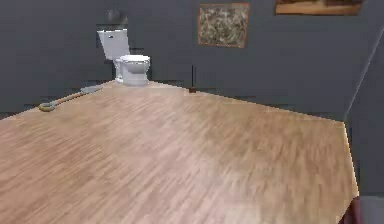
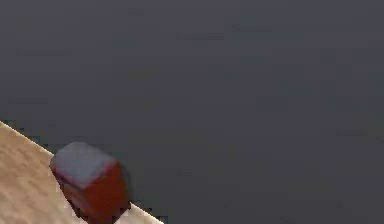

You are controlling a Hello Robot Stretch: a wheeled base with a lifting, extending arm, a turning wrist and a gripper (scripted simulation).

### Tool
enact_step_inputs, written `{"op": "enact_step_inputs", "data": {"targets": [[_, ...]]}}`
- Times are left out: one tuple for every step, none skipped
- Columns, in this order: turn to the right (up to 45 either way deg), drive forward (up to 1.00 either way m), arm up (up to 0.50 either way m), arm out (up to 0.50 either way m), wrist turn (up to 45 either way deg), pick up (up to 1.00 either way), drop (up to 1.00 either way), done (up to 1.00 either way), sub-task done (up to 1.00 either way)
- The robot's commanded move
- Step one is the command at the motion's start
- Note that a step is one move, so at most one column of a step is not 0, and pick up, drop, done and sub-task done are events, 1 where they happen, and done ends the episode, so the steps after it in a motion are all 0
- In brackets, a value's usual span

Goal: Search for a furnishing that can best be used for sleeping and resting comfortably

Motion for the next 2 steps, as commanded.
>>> {"op": "enact_step_inputs", "data": {"targets": [[-45.0, 0.00, 0.00, 0.00, 0.0, 0.00, 0.00, 0.00, 0.00], [-21.0, 0.00, 0.00, 0.00, 0.0, 0.00, 0.00, 0.00, 0.00]]}}
